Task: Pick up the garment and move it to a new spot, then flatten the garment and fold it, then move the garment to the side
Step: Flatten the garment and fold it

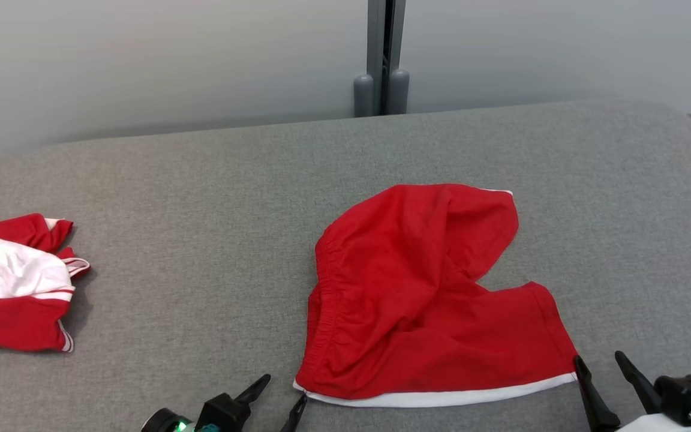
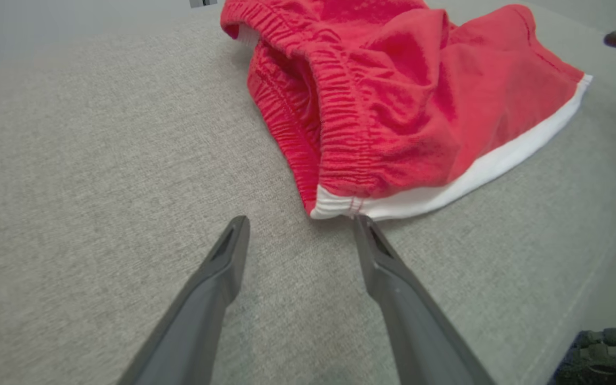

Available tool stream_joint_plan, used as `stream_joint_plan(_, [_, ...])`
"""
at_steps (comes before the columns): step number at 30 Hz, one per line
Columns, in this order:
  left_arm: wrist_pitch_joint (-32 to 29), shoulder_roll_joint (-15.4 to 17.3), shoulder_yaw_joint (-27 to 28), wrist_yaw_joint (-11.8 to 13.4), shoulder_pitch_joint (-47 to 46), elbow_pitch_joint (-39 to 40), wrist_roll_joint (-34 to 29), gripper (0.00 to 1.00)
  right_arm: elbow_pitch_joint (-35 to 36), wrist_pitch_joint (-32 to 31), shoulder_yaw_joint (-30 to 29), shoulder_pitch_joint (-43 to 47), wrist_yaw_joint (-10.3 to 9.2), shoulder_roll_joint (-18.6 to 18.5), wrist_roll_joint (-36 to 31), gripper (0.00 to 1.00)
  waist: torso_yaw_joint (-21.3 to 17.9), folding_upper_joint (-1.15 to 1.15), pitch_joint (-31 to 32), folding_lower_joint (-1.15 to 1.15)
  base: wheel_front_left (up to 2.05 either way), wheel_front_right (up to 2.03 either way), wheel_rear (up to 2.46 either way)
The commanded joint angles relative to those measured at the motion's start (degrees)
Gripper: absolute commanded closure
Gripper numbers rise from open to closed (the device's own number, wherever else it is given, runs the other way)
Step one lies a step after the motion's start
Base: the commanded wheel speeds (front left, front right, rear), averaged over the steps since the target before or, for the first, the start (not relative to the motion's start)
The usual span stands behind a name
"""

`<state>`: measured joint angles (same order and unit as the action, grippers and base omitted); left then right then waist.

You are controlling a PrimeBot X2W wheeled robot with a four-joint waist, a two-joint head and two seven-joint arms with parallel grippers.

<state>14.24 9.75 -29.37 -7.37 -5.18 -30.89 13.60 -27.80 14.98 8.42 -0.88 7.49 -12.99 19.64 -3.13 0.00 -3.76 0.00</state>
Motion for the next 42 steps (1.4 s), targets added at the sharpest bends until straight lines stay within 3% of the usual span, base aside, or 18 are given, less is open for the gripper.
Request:
stream_joint_plan(1, [0.5, 0.7, -1.3, -0.1, -1.8, -1.0, 0.6, 0.0, -0.9, 0.3, 0.6, -1.2, 0.01, -0.3, 0.4, 0.0, -0.4, 0.0, -0.8, 0.0, 0.0, 0.0, 0.0])
stream_joint_plan(13, [1.0, 1.8, -11.2, -0.1, -8.6, -6.3, 4.4, 0.0, -10.7, 0.3, 5.9, -6.5, 0.01, 1.1, 3.4, 0.0, -0.9, 0.0, -2.2, 0.0, 0.0, 0.0, 0.0])
stream_joint_plan(14, [1.0, 1.8, -12.0, -0.1, -8.9, -6.4, 4.7, 0.13, -11.2, 0.3, 6.2, -7.1, 0.01, 1.1, 3.7, 0.46, -1.0, 0.0, -2.2, 0.0, 0.0, 0.0, 0.0])
stream_joint_plan(15, [1.0, 1.8, -12.2, -0.1, -9.4, -6.3, 4.9, 0.5, -11.6, 0.3, 6.5, -7.4, 0.01, 1.1, 4.0, 0.67, -1.0, 0.0, -2.2, 0.0, 0.0, 0.0, 0.0])
stream_joint_plan(16, [1.0, 1.9, -12.5, -0.1, -9.6, -6.2, 5.2, 0.82, -11.9, 0.3, 6.9, -7.6, 0.01, 1.2, 4.3, 0.96, -1.0, 0.0, -2.1, 0.0, 0.0, 0.0, 0.0])
stream_joint_plan(17, [1.0, 1.8, -12.7, -0.1, -9.7, -5.8, 5.4, 1.0, -11.9, 0.3, 7.1, -7.9, 0.01, 1.4, 4.5, 1.0, -1.1, 0.0, -2.1, 0.0, 0.0, 0.0, 0.0])
stream_joint_plan(24, [1.0, 1.9, -10.2, -0.1, -7.1, -1.6, 6.2, 1.0, -9.6, 0.3, 7.3, -7.4, 0.01, 1.1, 5.8, 1.0, -0.6, 0.0, -1.5, 0.0, 0.0, 0.0, 0.0])
stream_joint_plan(31, [0.9, 2.0, -6.2, -0.1, -7.1, 5.4, 6.4, 1.0, -0.2, 0.3, 7.1, -8.1, 0.01, 0.4, 7.3, 1.0, -0.3, 0.0, -0.9, 0.0, 0.0, 0.0, 0.0])
stream_joint_plan(36, [0.9, 3.6, -4.7, -0.1, -13.5, 9.2, 7.2, 1.0, 4.7, 0.3, 8.9, -14.3, 0.01, -1.2, 9.8, 1.0, -0.9, 0.0, -1.6, 0.0, 0.0, 0.0, 0.0])
stream_joint_plan(42, [-2.6, 5.6, -5.4, -0.1, -26.6, 10.9, 10.1, 1.0, 5.0, -0.5, 10.1, -25.7, 0.01, -3.1, 13.6, 1.0, -1.5, 0.0, -4.8, 0.0, 0.0, 0.0, 0.0])
